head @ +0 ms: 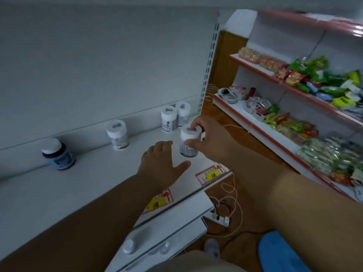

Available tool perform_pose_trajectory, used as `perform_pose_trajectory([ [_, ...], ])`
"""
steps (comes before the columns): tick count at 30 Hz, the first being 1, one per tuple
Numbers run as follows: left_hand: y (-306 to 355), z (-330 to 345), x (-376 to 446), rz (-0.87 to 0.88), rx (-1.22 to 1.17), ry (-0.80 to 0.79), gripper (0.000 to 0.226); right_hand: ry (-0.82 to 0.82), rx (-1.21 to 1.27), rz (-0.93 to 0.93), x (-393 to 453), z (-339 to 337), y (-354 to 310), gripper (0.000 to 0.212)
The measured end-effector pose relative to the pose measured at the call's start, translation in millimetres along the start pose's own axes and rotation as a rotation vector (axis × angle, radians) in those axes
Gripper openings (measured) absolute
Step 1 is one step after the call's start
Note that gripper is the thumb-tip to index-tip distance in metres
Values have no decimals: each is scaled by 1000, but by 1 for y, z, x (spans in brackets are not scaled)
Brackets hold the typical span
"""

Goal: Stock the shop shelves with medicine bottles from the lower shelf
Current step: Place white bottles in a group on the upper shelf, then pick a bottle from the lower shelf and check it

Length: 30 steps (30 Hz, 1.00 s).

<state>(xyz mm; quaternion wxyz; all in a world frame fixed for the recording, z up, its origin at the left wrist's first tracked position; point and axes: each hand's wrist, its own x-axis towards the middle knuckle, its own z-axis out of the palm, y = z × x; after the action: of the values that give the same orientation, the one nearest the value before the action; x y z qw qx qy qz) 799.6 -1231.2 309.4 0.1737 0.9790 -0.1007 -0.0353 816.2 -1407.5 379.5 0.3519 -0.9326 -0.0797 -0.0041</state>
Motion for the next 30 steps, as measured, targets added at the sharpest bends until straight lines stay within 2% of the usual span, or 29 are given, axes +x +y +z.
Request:
perform_pose_trajectory([
  [3,1,20,31,-114,92,38,93,-60,-88,-111,39,10,19,37],
  [7,1,41,56,-241,145,14,91,-142,-147,-238,73,23,42,39],
  [16,15,47,79,-350,139,31,92,-143,-176,-395,103,31,56,36],
  [20,11,46,79,-332,118,50,90,-123,-187,-390,96,34,56,40],
  [24,9,36,64,-304,40,63,86,-20,-197,-360,74,34,55,52],
  [27,4,25,37,-251,-20,100,80,85,-248,-384,54,35,43,50],
  [30,-6,13,1,-200,-18,146,72,116,-200,-411,33,41,21,46],
])
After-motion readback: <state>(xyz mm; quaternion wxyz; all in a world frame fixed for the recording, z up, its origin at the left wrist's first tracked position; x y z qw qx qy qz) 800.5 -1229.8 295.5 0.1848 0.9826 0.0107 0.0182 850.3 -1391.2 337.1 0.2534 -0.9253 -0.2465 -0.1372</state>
